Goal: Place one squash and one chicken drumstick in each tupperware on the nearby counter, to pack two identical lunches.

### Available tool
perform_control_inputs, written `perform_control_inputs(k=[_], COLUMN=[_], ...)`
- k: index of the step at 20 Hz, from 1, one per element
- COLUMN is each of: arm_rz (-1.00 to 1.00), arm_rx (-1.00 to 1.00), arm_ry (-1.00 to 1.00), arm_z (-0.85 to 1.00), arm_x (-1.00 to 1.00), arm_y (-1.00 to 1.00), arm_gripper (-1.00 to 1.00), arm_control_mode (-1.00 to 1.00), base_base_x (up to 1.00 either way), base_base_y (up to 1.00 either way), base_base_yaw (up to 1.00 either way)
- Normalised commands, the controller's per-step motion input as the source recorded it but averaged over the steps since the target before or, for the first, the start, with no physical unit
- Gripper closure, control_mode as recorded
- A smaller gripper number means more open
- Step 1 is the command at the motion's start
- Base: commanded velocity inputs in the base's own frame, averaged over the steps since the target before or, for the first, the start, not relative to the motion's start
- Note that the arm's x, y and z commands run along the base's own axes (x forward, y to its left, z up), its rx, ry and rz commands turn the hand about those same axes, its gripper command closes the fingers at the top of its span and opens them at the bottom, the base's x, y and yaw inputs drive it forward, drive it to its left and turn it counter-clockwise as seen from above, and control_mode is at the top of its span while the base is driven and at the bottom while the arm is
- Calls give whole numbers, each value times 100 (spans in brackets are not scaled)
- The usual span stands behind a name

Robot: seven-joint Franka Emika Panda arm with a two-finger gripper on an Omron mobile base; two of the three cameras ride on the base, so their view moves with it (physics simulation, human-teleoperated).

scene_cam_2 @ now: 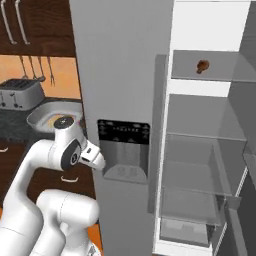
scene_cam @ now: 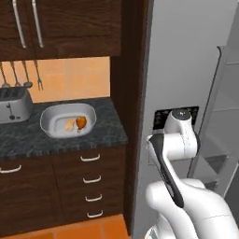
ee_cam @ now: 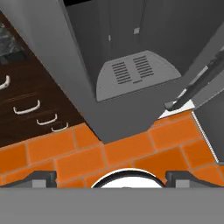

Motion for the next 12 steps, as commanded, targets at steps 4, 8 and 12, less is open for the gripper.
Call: perform_control_inputs(k=[4,8,12], arm_rz=[0,0,0], arm_rx=[0,0,0], arm_ry=[0,0,0], arm_z=[0,0,0], arm_x=[0,0,0], arm_y=[0,0,0], arm_gripper=[-100,-100,-100], arm_control_mode=[100,100,100], base_base_x=[0,0,28], base_base_y=[-100,-100,-65], base_base_yaw=[-14,-13,-1])
